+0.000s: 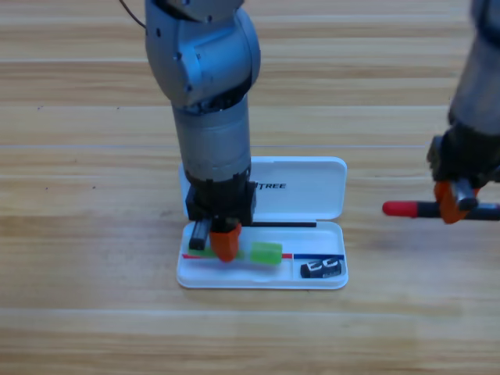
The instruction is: Clean up eraser and pencils
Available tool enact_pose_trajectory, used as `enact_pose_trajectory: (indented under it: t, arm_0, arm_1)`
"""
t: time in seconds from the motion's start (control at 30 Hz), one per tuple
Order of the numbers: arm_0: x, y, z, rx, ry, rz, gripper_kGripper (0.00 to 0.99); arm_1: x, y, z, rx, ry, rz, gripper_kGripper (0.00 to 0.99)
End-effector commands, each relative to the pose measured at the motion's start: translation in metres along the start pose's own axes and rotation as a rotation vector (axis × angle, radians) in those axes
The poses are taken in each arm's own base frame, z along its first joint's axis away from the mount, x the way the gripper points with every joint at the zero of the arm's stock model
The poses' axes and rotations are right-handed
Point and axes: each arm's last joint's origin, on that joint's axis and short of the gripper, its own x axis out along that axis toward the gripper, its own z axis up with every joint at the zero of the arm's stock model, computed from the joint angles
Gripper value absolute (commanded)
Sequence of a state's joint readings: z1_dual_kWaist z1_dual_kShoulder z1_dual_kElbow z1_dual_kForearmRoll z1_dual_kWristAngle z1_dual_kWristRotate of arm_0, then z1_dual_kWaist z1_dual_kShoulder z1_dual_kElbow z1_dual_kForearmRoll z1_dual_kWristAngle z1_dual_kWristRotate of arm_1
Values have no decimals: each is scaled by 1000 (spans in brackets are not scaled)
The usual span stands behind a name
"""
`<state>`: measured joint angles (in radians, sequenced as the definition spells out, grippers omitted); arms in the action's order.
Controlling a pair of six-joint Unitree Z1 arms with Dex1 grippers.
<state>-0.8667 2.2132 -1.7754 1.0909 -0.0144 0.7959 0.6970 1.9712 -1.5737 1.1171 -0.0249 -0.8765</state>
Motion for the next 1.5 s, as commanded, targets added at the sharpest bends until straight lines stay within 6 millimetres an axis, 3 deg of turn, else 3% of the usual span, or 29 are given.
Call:
enact_pose_trajectory:
  t: [0.03,0.23,0.33,0.87,1.07,1.17,1.27,1.37,1.5]
  arm_0:
    - [25,-1,10,10,27,-42,293]
    - [24,-1,10,6,31,-38,811]
    - [22,-2,10,6,29,-33,930]
    - [8,-5,6,6,19,-19,990]
    - [-66,-26,-19,27,-47,49,990]
    - [-119,-30,-53,-7,-131,132,990]
    - [-159,-32,-95,-68,-204,206,990]
    - [-181,-33,-134,-147,-259,245,990]
    - [-192,-29,-172,-209,-284,279,990]
  arm_1:
    - [-9,13,4,-23,-20,17,0]
    - [-3,10,8,-25,-15,31,0]
    - [-2,9,10,-27,-16,30,0]
    - [0,17,33,-54,-16,34,0]
    - [7,17,59,-74,0,48,0]
    - [13,16,74,-82,7,52,0]
    - [19,15,89,-92,14,53,0]
    - [23,12,105,-102,13,47,0]
    - [34,4,125,-110,11,35,0]
